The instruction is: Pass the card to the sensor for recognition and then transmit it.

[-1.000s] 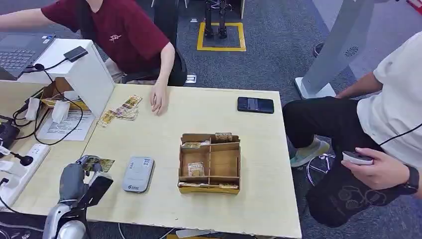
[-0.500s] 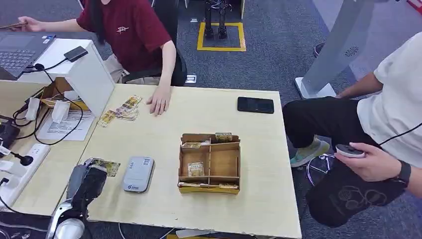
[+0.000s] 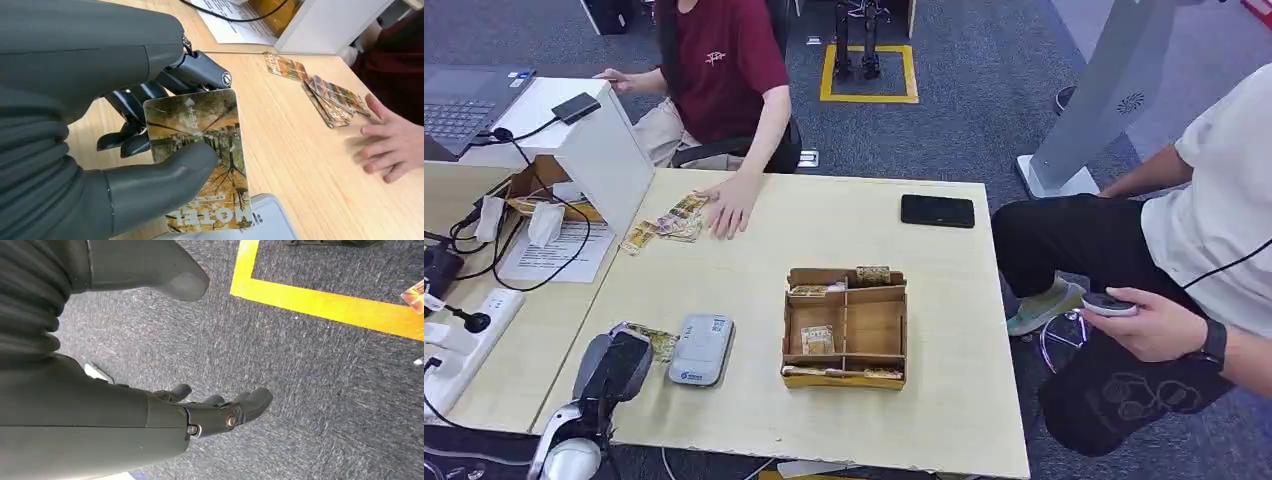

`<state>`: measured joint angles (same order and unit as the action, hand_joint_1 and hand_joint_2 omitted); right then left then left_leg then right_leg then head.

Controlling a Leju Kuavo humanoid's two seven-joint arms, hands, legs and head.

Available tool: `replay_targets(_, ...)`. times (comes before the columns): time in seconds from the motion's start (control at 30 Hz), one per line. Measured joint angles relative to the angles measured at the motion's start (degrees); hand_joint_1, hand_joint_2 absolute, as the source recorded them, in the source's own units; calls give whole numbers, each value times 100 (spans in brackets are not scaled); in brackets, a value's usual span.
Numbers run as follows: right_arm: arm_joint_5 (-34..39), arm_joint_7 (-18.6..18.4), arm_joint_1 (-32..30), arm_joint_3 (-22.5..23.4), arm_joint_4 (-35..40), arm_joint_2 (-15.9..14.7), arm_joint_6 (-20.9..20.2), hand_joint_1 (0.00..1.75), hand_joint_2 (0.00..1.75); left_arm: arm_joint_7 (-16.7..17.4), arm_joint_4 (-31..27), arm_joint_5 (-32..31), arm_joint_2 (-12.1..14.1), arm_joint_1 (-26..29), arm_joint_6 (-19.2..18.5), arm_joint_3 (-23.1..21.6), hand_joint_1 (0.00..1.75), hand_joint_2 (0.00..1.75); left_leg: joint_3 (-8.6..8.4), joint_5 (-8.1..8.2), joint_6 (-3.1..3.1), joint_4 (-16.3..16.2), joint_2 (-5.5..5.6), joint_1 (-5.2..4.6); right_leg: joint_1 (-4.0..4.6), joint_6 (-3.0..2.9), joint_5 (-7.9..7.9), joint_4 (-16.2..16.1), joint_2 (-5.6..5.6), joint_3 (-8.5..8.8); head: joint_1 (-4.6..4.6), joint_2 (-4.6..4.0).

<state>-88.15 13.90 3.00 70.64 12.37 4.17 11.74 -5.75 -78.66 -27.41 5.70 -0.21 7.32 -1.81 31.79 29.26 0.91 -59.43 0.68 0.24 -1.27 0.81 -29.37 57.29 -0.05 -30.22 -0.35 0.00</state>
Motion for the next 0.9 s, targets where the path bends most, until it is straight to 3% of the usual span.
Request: replay_targets(0.9, -15, -41, 16, 0, 0, 31, -18, 0, 175, 282, 448, -765, -216, -65, 264, -20, 175, 175, 0, 0, 0, 0, 0, 0, 0, 0, 0, 0, 0, 0, 2, 2)
